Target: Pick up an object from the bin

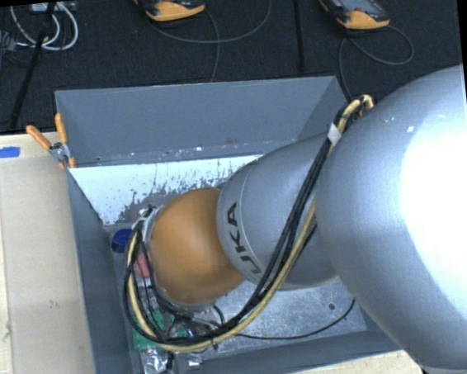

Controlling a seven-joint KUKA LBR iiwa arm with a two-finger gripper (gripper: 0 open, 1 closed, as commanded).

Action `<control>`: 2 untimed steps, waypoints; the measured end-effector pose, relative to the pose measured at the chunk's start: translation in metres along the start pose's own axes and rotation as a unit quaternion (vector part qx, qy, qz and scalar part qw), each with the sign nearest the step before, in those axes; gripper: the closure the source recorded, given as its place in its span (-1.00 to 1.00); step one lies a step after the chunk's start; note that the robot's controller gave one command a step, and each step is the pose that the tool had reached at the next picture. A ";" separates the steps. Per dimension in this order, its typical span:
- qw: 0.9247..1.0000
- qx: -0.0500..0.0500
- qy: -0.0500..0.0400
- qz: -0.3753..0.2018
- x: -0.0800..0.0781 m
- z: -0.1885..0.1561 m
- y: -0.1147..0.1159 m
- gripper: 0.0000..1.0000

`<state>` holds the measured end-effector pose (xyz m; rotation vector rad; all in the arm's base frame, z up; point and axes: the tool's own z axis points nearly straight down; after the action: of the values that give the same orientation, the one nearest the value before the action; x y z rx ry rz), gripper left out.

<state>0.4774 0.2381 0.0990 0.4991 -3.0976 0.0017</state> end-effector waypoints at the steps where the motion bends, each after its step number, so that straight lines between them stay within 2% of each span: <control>1: 1.000 0.000 -0.004 0.024 0.001 0.029 -0.021 -1.00; 2: 0.999 -0.001 -0.014 0.030 0.015 0.025 -0.044 -1.00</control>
Offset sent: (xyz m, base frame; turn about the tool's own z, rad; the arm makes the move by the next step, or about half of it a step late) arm 0.0041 -0.0205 -0.0290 0.0434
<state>0.4772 0.1918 0.0738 0.4094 -3.1382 -0.0087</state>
